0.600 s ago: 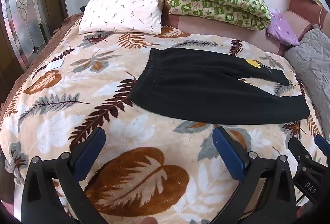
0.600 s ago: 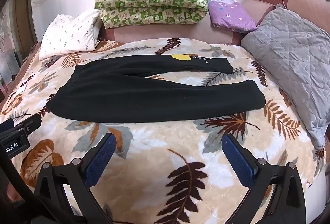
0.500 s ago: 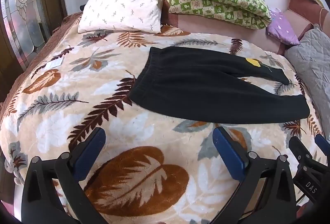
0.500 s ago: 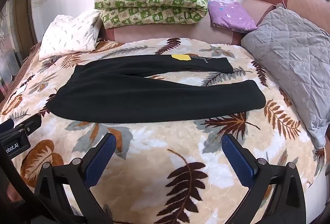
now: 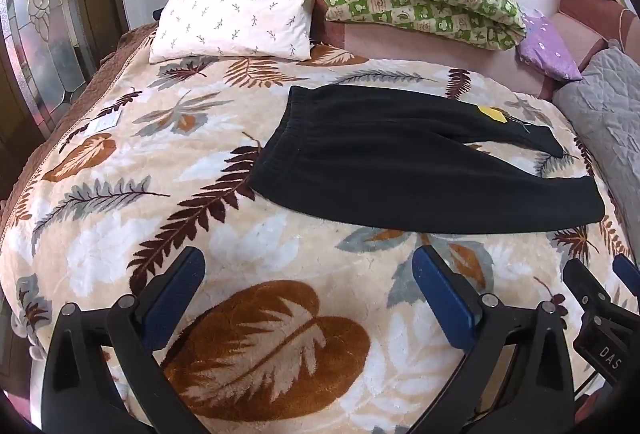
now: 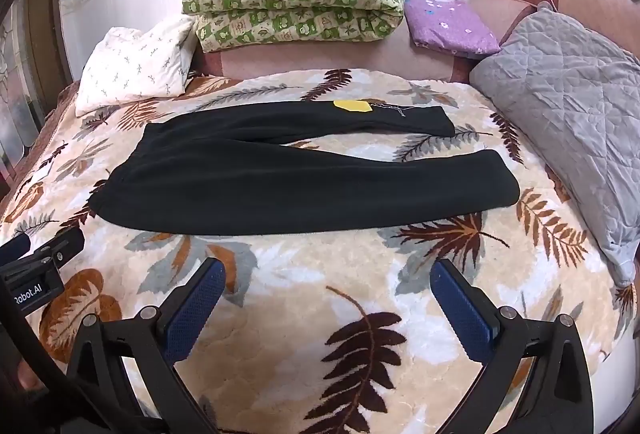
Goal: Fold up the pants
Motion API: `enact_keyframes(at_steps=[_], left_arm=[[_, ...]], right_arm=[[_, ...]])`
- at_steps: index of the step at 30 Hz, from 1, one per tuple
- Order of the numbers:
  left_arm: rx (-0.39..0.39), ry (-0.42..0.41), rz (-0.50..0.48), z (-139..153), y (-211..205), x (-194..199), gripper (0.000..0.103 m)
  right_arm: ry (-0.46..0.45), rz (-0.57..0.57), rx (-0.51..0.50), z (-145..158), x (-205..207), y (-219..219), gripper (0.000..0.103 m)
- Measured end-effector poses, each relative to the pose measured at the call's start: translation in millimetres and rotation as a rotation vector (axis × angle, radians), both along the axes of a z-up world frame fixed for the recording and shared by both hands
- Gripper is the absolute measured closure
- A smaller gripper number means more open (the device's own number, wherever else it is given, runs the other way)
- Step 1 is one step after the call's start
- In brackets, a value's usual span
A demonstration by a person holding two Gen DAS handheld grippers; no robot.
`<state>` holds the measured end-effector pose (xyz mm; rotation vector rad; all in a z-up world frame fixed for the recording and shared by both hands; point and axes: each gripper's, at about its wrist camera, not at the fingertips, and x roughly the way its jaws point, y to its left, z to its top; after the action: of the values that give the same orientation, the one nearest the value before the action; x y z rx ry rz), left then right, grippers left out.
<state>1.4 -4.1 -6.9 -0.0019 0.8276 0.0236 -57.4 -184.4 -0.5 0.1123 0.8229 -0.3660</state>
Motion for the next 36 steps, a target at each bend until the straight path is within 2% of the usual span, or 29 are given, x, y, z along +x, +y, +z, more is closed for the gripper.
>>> enact_keyframes(at_steps=[36], left_arm=[[0.026, 0.031, -0.002, -14, 0, 10, 0.000]], right_arm=[[0.012, -0.004, 0.021, -8, 4, -2, 0.000]])
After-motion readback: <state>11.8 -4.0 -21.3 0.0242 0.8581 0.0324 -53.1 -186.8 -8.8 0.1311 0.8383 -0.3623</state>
